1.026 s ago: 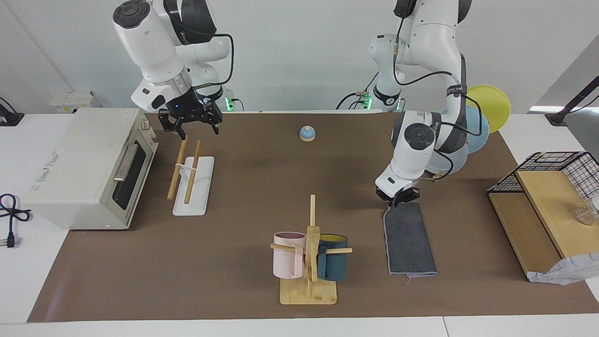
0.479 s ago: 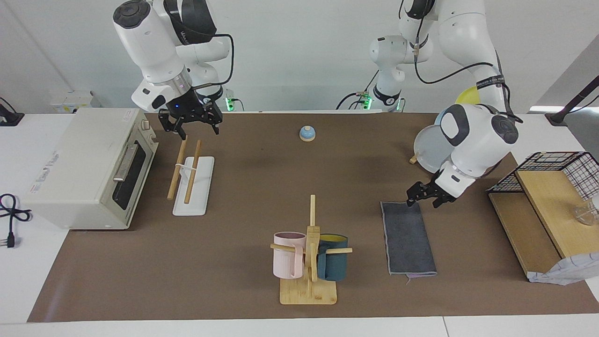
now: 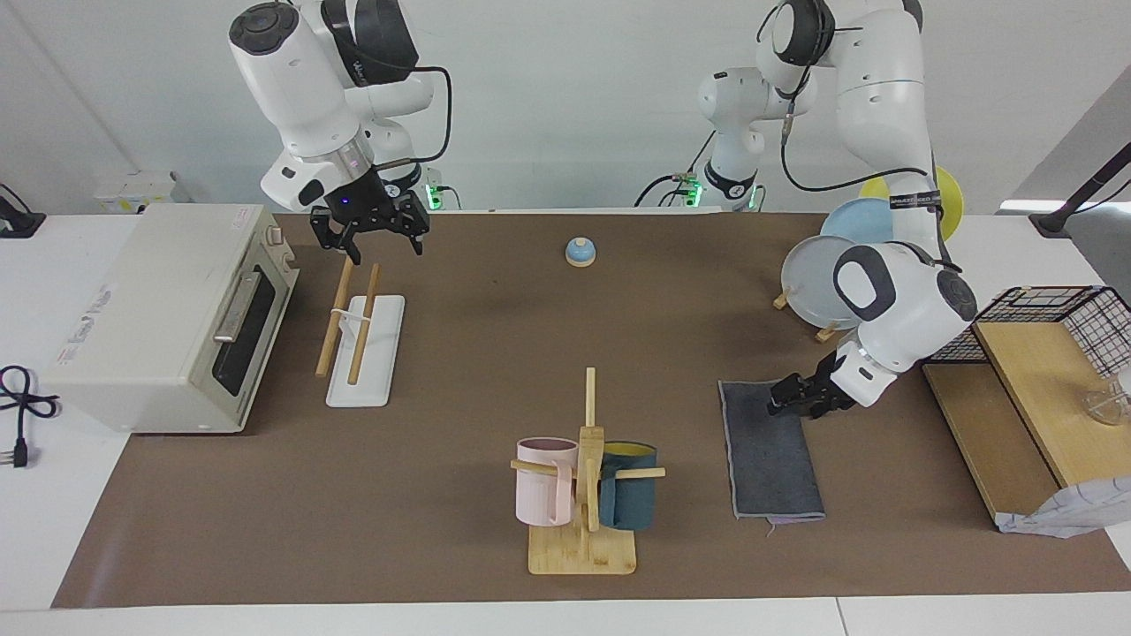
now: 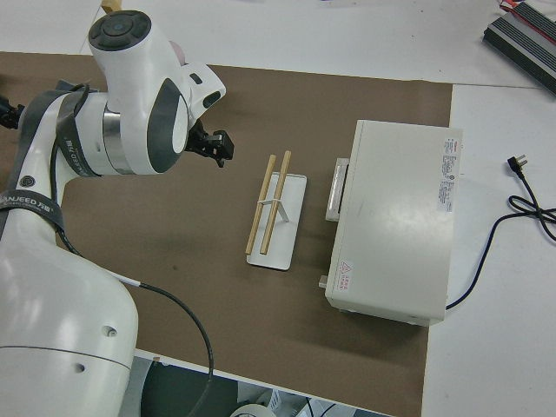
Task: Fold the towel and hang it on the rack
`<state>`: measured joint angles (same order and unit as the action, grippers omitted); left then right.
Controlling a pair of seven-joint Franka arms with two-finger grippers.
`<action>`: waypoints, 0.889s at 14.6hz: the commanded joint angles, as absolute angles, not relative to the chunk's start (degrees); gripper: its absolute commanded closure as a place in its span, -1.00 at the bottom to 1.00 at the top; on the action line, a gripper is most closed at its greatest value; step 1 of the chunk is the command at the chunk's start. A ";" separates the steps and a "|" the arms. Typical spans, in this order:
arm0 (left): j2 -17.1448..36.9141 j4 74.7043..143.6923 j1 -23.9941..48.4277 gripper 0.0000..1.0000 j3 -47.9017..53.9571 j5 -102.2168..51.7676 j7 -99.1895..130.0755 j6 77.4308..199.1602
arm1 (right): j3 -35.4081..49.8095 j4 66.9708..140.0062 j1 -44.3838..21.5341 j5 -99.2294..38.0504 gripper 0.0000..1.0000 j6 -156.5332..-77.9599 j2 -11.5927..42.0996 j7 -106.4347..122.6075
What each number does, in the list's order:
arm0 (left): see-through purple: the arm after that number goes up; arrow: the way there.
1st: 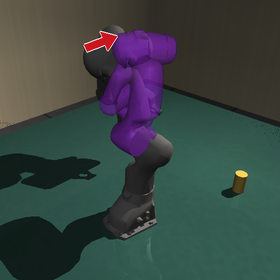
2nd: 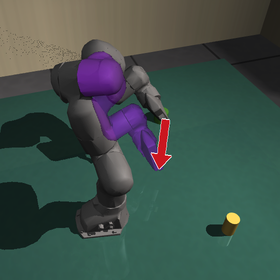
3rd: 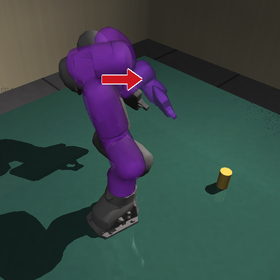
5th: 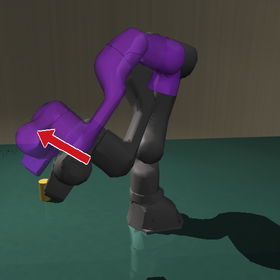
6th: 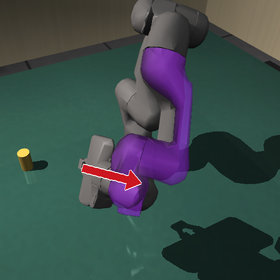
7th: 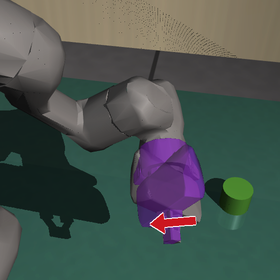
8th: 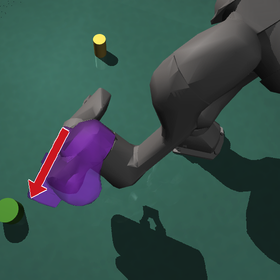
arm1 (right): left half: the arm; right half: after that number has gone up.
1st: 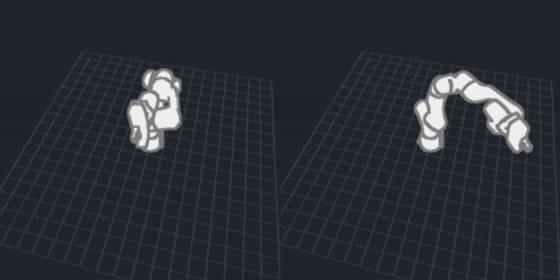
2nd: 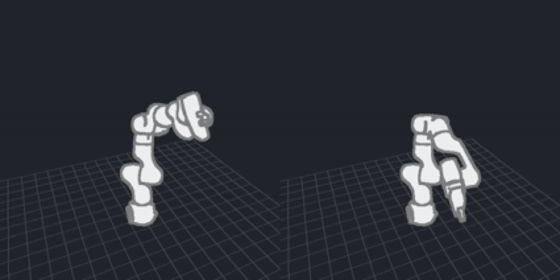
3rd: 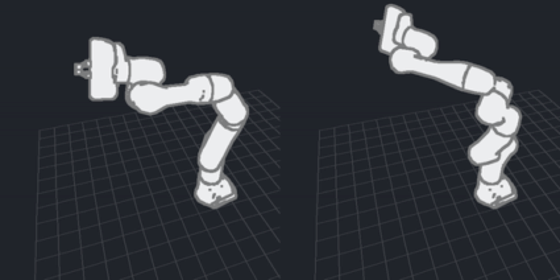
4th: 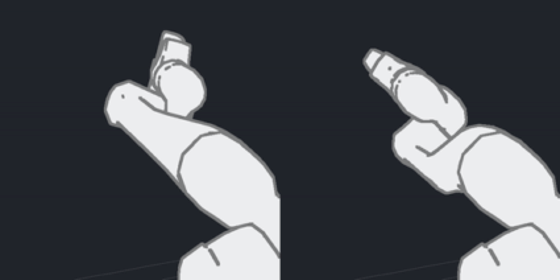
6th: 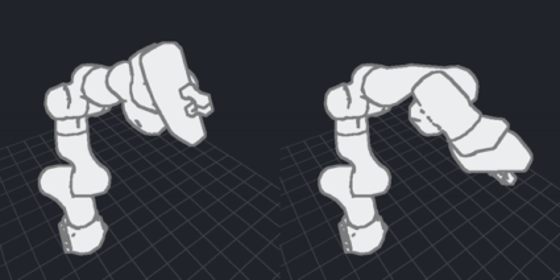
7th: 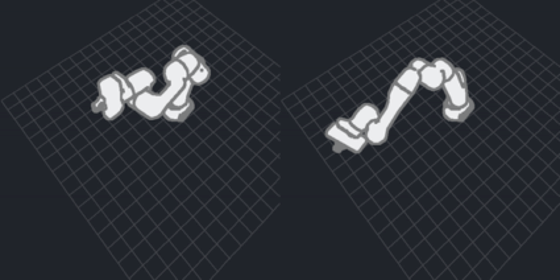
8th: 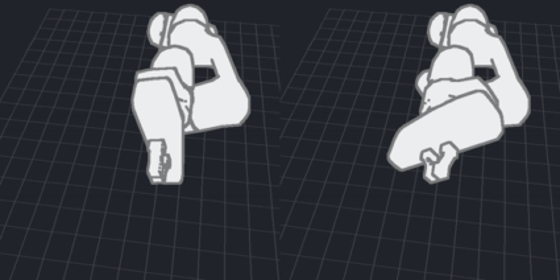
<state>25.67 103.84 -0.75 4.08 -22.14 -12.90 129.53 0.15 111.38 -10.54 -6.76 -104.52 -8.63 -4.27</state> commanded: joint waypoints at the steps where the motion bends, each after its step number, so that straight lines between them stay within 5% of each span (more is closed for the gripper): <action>1: 26.37 103.45 -0.71 -0.83 5.18 -24.69 -13.98 132.09 | 0.35 113.47 -10.63 -8.00 -1.00 -106.00 -10.37 -4.83; 5: 26.37 103.89 -0.53 -0.26 5.27 -24.96 -13.97 131.92 | 0.35 113.47 -10.63 -8.00 -1.00 -106.00 -10.37 -4.83; 10: 26.37 104.06 -0.44 1.00 5.10 -24.70 -13.80 132.01 | 0.35 113.47 -10.63 -8.00 -1.00 -106.00 -10.37 -4.83; 13: 26.28 103.62 -0.62 1.00 5.18 -24.70 -13.45 131.40 | 0.35 113.47 -10.72 -8.09 -1.00 -106.43 -10.37 -5.18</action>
<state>25.94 103.85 -0.57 5.18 -23.63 -12.90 130.91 0.15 111.53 -10.86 -6.76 -104.69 -8.80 -4.29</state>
